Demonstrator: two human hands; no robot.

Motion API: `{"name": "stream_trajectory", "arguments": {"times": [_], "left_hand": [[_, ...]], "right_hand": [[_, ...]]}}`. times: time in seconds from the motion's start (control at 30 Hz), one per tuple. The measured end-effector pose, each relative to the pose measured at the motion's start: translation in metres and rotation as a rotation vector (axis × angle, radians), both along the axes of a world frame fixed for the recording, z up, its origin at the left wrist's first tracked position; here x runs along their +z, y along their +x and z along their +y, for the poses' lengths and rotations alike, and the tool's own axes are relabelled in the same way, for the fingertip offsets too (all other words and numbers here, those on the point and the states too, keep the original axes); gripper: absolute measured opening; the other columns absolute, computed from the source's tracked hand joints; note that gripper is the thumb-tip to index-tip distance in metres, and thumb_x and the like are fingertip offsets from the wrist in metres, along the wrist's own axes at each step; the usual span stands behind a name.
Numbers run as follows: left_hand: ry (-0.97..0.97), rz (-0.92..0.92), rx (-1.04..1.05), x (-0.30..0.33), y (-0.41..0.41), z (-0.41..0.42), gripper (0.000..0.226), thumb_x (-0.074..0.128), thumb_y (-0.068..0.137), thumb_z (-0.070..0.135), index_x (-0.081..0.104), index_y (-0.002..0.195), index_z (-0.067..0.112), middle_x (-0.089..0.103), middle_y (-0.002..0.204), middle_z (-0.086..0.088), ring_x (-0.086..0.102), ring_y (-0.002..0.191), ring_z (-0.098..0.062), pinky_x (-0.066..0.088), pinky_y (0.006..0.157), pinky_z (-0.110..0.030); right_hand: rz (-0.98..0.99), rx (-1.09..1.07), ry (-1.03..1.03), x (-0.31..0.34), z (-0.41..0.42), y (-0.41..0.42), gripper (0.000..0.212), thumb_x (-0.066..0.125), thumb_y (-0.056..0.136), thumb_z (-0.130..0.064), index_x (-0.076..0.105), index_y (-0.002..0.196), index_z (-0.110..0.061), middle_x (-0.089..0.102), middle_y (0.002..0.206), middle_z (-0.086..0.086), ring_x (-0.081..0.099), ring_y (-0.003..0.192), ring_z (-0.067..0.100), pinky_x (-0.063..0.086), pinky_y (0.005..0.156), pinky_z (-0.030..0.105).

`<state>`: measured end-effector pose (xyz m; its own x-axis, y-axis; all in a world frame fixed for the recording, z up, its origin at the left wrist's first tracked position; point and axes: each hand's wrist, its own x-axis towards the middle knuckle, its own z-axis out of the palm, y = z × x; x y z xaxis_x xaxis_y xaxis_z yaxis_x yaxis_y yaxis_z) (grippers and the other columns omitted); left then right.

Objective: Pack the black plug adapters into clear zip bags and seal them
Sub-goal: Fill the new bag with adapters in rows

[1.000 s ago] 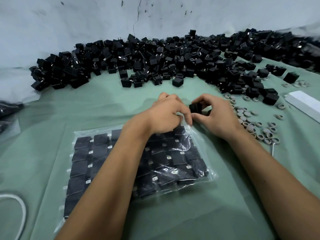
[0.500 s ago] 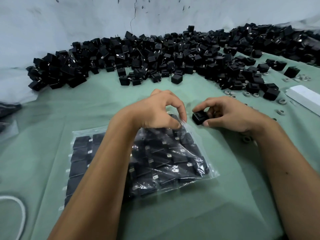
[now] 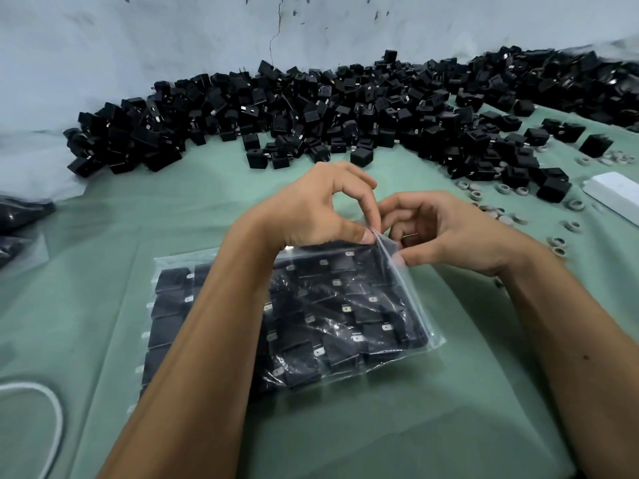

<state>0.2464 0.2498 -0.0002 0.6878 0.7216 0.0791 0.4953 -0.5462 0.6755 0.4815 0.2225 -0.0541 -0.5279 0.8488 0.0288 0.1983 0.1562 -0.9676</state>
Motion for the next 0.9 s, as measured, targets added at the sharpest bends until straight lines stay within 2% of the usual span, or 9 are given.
{"name": "stream_trajectory", "arguments": {"times": [0.03, 0.13, 0.23, 0.33, 0.43, 0.5, 0.63, 0.8, 0.9], "left_hand": [[-0.003, -0.001, 0.001, 0.001, 0.000, 0.000, 0.014, 0.088, 0.077, 0.013, 0.080, 0.086, 0.020, 0.057, 0.134, 0.001, 0.046, 0.134, -0.002, 0.028, 0.117, -0.037], [-0.010, -0.002, 0.013, 0.000, 0.001, -0.001, 0.015, 0.089, 0.076, 0.013, 0.079, 0.084, 0.022, 0.056, 0.132, 0.001, 0.046, 0.133, -0.003, 0.030, 0.116, -0.036], [-0.010, -0.001, 0.014, -0.001, 0.001, -0.001, 0.017, 0.089, 0.075, 0.014, 0.079, 0.083, 0.024, 0.056, 0.131, 0.002, 0.045, 0.131, -0.002, 0.029, 0.110, -0.029], [-0.006, 0.003, 0.026, -0.001, 0.000, -0.001, 0.016, 0.090, 0.075, 0.016, 0.079, 0.083, 0.025, 0.054, 0.132, 0.001, 0.043, 0.133, -0.002, 0.029, 0.111, -0.031], [-0.002, 0.018, 0.044, 0.000, 0.001, -0.002, 0.018, 0.089, 0.076, 0.018, 0.078, 0.082, 0.030, 0.051, 0.135, 0.001, 0.038, 0.138, -0.009, 0.026, 0.118, -0.044], [0.002, 0.025, 0.052, 0.001, 0.001, -0.003, 0.020, 0.089, 0.076, 0.020, 0.077, 0.080, 0.034, 0.050, 0.136, 0.002, 0.035, 0.139, -0.013, 0.024, 0.118, -0.049], [0.003, 0.026, 0.057, 0.002, 0.000, -0.004, 0.019, 0.089, 0.076, 0.021, 0.077, 0.080, 0.035, 0.049, 0.137, 0.004, 0.034, 0.139, -0.013, 0.024, 0.118, -0.046], [-0.002, 0.020, 0.056, 0.002, 0.000, -0.004, 0.019, 0.090, 0.074, 0.021, 0.077, 0.078, 0.034, 0.050, 0.135, 0.005, 0.035, 0.137, -0.011, 0.024, 0.117, -0.046], [-0.008, 0.011, 0.052, 0.002, 0.000, -0.004, 0.020, 0.090, 0.074, 0.021, 0.077, 0.079, 0.035, 0.050, 0.135, 0.004, 0.036, 0.137, -0.011, 0.025, 0.118, -0.047]], "right_hand": [[0.015, 0.031, -0.013, 0.000, 0.000, -0.001, 0.055, 0.081, 0.078, 0.010, 0.063, 0.128, -0.006, 0.071, 0.110, 0.014, 0.063, 0.096, 0.038, 0.052, 0.097, 0.054], [0.071, 0.085, -0.037, 0.001, 0.000, 0.000, 0.052, 0.081, 0.080, 0.005, 0.063, 0.128, -0.004, 0.072, 0.112, 0.016, 0.069, 0.096, 0.033, 0.058, 0.093, 0.042], [0.088, -0.049, -0.001, 0.002, 0.001, 0.008, 0.042, 0.079, 0.082, 0.000, 0.066, 0.121, -0.003, 0.073, 0.105, 0.020, 0.071, 0.089, 0.025, 0.058, 0.076, 0.030], [0.056, -0.065, -0.006, -0.001, 0.002, 0.004, 0.032, 0.074, 0.085, -0.001, 0.068, 0.116, -0.003, 0.075, 0.098, 0.021, 0.066, 0.070, 0.018, 0.048, 0.058, 0.023], [0.029, 0.027, -0.073, -0.003, 0.001, -0.007, 0.028, 0.072, 0.091, -0.008, 0.068, 0.119, -0.010, 0.077, 0.104, 0.019, 0.049, 0.057, 0.017, 0.036, 0.053, 0.024], [0.053, 0.054, -0.094, -0.002, 0.000, -0.006, 0.028, 0.068, 0.095, -0.007, 0.067, 0.123, -0.012, 0.077, 0.107, 0.019, 0.047, 0.053, 0.016, 0.033, 0.049, 0.023], [0.059, 0.058, -0.098, 0.000, 0.001, 0.002, 0.034, 0.060, 0.097, -0.002, 0.062, 0.130, -0.009, 0.075, 0.111, 0.024, 0.042, 0.044, 0.013, 0.035, 0.045, 0.022], [0.112, 0.273, -0.110, 0.001, -0.002, -0.007, 0.038, 0.056, 0.101, -0.004, 0.056, 0.139, -0.004, 0.069, 0.127, 0.023, 0.036, 0.039, 0.005, 0.036, 0.042, 0.013], [0.146, 0.101, -0.112, -0.001, 0.001, 0.001, 0.034, 0.056, 0.100, -0.003, 0.060, 0.134, -0.002, 0.071, 0.123, 0.023, 0.034, 0.040, 0.007, 0.034, 0.041, 0.015]]}}
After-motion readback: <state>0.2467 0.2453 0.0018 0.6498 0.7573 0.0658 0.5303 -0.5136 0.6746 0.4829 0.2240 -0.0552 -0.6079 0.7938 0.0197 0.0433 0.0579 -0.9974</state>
